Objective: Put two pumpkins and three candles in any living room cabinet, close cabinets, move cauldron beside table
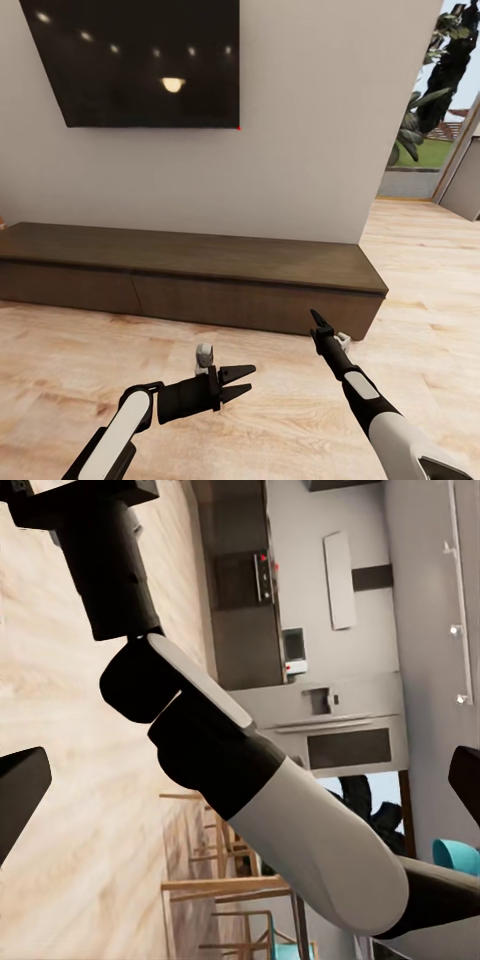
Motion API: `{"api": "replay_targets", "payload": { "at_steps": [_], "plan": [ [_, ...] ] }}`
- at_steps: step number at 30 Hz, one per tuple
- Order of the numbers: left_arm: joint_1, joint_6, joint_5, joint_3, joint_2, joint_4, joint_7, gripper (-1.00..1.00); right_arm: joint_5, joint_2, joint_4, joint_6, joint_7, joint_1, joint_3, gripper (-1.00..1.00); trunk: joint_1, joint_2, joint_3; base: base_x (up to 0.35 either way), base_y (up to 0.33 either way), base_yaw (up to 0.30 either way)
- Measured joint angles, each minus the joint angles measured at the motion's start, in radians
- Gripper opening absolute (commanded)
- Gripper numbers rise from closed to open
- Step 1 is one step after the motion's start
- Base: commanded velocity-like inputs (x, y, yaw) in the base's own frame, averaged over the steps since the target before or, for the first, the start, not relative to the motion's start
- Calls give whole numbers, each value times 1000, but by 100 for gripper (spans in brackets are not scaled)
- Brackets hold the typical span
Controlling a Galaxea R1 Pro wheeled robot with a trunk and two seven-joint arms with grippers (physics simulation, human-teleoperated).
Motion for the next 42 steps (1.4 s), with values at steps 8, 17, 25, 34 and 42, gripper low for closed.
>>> {"api": "replay_targets", "payload": {
  "at_steps": [8, 17, 25, 34, 42],
  "plan": [
    [0, 0, 2, 1, 1, -1, 0, 100, 0, 0, 1, 0, -1, 0, -2, 100, 0, 0, 0, 119, 0, 0],
    [1, 2, 4, 8, 8, -1, -7, 100, -2, 0, 3, 0, -2, 0, -4, 100, 0, 0, 0, 118, 43, 0],
    [0, 2, 4, 8, 9, -1, -10, 100, -3, 0, 4, 0, -3, 0, -5, 100, 0, 0, 0, 109, 20, 0],
    [0, 2, 4, 8, 9, -1, -9, 100, -3, 1, 4, 0, -3, 0, -5, 100, 0, 0, 0, 217, 1, 0],
    [1, 2, 4, 8, 8, -1, -9, 100, -2, 3, 5, -1, -18, 0, -5, 100, 0, 0, 0, 126, 0, 0]
  ]
}}
